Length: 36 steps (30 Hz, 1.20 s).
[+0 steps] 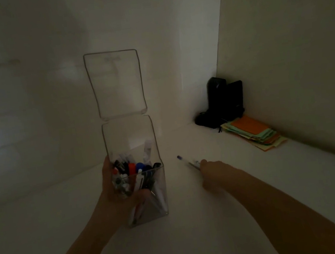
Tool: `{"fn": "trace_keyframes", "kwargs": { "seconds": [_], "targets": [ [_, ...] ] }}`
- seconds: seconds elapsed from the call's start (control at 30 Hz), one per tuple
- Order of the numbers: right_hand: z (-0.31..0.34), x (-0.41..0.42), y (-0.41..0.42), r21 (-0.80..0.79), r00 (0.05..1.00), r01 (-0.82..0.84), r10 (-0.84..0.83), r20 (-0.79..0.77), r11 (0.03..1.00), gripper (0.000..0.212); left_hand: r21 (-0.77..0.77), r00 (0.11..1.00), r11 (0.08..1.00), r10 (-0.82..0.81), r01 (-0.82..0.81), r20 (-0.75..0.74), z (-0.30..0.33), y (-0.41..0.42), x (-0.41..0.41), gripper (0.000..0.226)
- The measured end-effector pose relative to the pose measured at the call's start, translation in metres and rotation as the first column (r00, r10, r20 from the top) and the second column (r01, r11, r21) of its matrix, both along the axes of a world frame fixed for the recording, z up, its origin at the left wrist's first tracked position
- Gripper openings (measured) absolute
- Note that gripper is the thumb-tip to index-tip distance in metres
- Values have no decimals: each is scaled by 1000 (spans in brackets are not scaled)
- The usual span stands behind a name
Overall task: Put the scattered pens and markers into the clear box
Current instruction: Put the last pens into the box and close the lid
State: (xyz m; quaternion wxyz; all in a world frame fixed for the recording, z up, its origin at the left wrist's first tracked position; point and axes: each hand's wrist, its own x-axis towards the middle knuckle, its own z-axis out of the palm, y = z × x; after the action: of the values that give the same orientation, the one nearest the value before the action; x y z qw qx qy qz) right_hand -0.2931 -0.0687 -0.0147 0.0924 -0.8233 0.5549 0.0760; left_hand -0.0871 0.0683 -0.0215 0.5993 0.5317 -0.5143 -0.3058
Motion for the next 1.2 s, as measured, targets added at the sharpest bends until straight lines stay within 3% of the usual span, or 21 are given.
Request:
{"fn": "trace_keyframes", "kwargs": {
  "seconds": [0.1,0.17,0.2,0.23,0.27,0.33,0.37,0.4,0.5,0.57,0.73,0.93,1.0,1.1,1.2],
  "targets": [
    [1,-7,5,-70,997,-16,21,70,997,35,18,1000,1000,-1,1,21,6,4,-4,102],
    [8,-13,4,-65,947,48,-25,320,997,26,29,1000,1000,1,-1,-3,10,7,-5,103],
    [18,-13,5,-71,855,98,-47,516,993,18,30,1000,1000,3,-3,-15,13,9,-7,105],
    [35,-13,8,-49,687,142,-63,724,989,12,24,1000,1000,-2,2,-21,14,10,-8,107],
    [57,-9,14,-10,453,148,-59,889,989,11,24,1000,1000,-1,1,-16,15,11,-9,108],
    [106,2,37,-3,23,70,1,1000,998,19,45,999,998,-34,34,-21,14,12,-10,111],
    [130,11,52,-66,-95,32,69,993,997,19,59,997,996,-64,66,-31,12,11,-11,112],
    [149,20,66,-148,-153,12,148,977,989,18,62,996,995,-78,80,-37,10,9,-11,112],
    [178,53,98,-309,-254,-30,292,922,951,15,-9,999,999,-37,37,23,9,9,-16,106],
    [175,77,106,-351,-257,-56,326,910,935,16,-17,1000,1000,-14,14,22,6,7,-18,107],
    [142,109,103,-375,-142,-61,363,921,925,19,50,997,997,49,-52,64,8,13,-21,110],
    [143,114,94,-284,-258,7,277,926,959,18,28,999,999,30,-31,37,10,10,-24,109],
    [139,115,89,-307,-188,-13,299,936,952,18,11,998,999,31,-31,50,9,9,-25,105],
    [121,116,88,-260,8,-69,261,965,963,20,2,999,1000,29,-29,29,10,10,-24,103],
    [115,111,90,-29,23,-89,31,999,996,29,11,999,1000,28,-28,24,11,12,-24,103]
  ]
}}
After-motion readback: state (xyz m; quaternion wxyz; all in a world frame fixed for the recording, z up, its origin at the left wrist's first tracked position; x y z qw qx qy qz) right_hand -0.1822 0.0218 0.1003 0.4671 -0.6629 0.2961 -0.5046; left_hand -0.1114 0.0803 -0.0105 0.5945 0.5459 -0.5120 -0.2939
